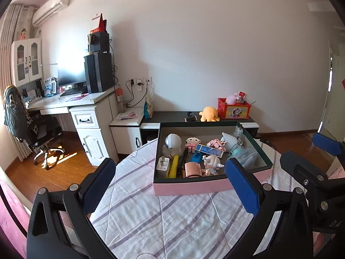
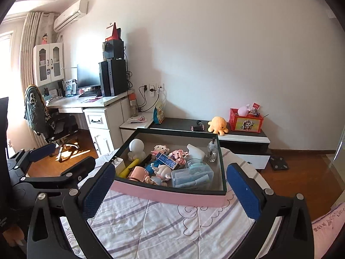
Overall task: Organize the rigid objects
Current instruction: 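Withdraw both grippers up and away from the pink box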
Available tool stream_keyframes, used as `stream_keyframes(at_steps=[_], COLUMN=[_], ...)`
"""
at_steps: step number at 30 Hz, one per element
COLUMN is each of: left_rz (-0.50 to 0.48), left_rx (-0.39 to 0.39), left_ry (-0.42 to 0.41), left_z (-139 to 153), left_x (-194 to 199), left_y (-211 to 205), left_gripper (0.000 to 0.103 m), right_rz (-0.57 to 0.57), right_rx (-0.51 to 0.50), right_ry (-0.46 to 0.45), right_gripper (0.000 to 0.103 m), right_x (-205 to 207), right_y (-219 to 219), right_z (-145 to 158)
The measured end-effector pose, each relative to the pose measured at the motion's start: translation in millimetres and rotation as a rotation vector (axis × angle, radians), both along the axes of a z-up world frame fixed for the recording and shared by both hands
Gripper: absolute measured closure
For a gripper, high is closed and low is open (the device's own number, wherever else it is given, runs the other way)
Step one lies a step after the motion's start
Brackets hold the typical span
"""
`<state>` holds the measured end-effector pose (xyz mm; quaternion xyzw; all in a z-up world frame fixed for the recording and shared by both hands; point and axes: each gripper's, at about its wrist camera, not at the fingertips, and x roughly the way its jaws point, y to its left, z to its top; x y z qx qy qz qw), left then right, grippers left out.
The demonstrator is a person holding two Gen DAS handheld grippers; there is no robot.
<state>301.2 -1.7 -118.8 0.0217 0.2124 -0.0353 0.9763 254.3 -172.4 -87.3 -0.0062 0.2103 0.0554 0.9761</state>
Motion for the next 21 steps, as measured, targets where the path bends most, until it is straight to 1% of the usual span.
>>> stream_keyframes(at_steps=[5,11,18,21], left_rz=[0.022,0.036,0.047,0.054], left_rx=[0.026,0.021,0.015,0.018], left_ry=[-0.050,-0.113,-0.171,-0.209], left_z=[18,37,58,69], left_x=[-51,-105,-160,-185], left_y=[0,5,10,10], left_gripper=[0.000,0.000,0.000,0.000], right_rz=[-0.015,-0.018,-0.021,-0.024], right_rx=[0.010,0.039,0.031,0.021], right_ry=[-0.051,-0.091,-0.146,-0.176], right_gripper=[0.000,0.000,0.000,0.000], right_x=[-49,-101,-155,-180], right_y=[3,4,11,14], right_z=[14,26,48,59])
